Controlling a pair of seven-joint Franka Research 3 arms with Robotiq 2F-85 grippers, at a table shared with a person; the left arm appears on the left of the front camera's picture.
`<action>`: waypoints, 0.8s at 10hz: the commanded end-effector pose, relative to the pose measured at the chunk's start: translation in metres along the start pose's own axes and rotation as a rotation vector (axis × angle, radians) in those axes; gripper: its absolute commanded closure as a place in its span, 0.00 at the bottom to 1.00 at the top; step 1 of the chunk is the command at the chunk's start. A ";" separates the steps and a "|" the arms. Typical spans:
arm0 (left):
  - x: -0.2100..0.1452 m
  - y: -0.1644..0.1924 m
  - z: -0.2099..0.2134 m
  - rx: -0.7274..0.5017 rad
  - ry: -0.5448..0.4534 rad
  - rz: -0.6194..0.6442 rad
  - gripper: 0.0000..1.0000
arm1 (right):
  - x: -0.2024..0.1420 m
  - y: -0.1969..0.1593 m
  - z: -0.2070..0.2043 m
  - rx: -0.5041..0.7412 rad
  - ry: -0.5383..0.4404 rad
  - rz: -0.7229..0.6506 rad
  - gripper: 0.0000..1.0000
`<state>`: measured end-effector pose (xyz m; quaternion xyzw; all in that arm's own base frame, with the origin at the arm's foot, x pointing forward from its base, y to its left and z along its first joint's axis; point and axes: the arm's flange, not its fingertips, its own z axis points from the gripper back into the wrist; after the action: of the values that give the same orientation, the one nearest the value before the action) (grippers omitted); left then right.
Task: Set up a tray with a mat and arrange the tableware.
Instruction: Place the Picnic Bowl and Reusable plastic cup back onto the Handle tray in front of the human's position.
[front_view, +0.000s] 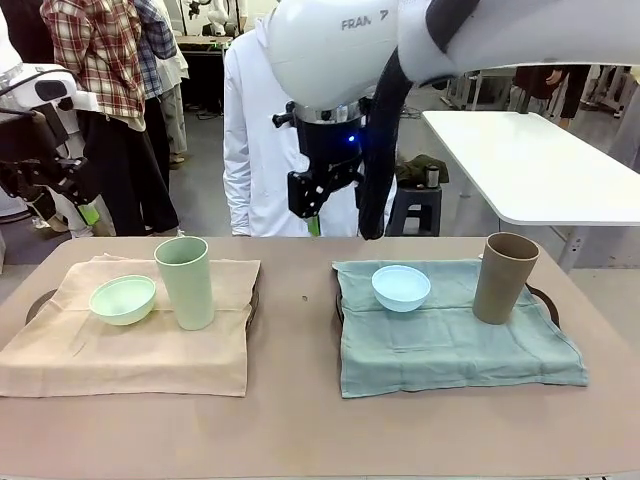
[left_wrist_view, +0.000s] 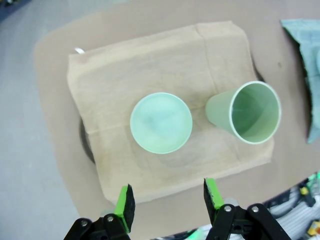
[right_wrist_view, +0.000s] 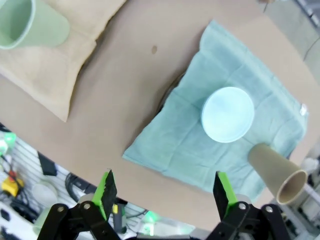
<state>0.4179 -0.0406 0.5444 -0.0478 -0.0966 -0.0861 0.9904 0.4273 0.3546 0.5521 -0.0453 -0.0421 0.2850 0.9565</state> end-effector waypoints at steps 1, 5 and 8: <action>0.001 0.020 0.004 -0.153 0.019 0.065 0.26 | -0.024 -0.057 0.008 0.092 -0.089 -0.123 0.00; 0.005 0.057 0.004 -0.354 -0.021 0.175 0.26 | -0.084 -0.181 -0.003 0.240 -0.168 -0.453 0.00; -0.004 0.091 0.017 -0.512 -0.098 0.252 0.26 | -0.156 -0.261 -0.014 0.373 -0.268 -0.590 0.00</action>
<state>0.4273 0.0410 0.5503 -0.2803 -0.1098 0.0235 0.9533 0.4555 0.0640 0.5671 0.1480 -0.1038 0.0009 0.9835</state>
